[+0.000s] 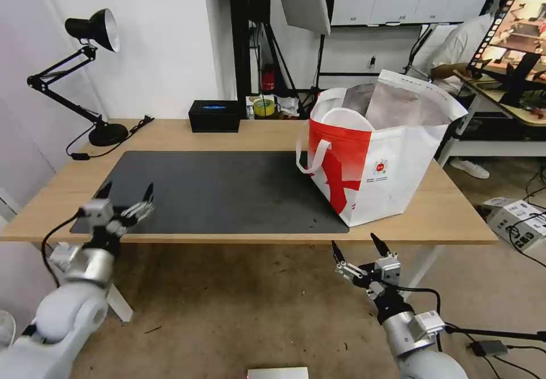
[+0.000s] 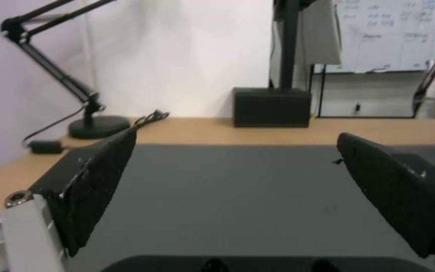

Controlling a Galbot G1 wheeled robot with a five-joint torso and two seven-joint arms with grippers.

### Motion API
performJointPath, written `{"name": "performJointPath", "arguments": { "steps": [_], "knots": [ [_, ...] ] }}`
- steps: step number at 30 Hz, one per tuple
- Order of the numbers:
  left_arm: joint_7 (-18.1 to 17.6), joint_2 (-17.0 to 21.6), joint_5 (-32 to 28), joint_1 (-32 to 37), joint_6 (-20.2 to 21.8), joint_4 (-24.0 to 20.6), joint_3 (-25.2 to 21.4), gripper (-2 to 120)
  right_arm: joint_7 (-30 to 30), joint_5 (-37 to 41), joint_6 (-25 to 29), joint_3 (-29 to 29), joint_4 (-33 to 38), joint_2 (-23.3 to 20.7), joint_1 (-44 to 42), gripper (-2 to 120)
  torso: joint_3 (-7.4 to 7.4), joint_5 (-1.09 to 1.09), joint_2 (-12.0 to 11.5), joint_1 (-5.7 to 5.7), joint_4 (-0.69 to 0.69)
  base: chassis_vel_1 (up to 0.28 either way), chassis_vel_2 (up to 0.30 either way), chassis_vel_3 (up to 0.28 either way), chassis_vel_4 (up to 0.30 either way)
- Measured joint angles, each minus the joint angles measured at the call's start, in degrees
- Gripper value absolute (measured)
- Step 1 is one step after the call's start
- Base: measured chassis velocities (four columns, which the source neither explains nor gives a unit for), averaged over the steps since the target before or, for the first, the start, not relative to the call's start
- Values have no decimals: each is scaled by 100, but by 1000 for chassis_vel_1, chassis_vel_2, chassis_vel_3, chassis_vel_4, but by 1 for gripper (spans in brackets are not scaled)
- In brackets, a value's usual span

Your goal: Pick up the trash from the table and place it into the takeout bag.

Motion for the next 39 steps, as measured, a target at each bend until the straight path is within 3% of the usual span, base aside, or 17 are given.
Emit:
{"name": "performJointPath", "arguments": {
  "steps": [11, 20, 39],
  "knots": [
    [97, -465, 286, 718, -272, -70, -395, 100, 0, 0, 0, 1, 0, 0, 0, 100, 0, -1, 0, 0, 0, 0, 0, 0, 0],
    [415, -788, 309, 1188, -265, -141, -533, 100, 0, 0, 0, 0, 0, 0, 0, 100, 0, 0, 0, 0, 0, 0, 0, 0, 0],
    [511, -816, 280, 1185, -327, -92, -428, 100, 0, 0, 0, 0, 0, 0, 0, 100, 0, 0, 0, 1, 0, 0, 0, 0, 0]
  ]
}}
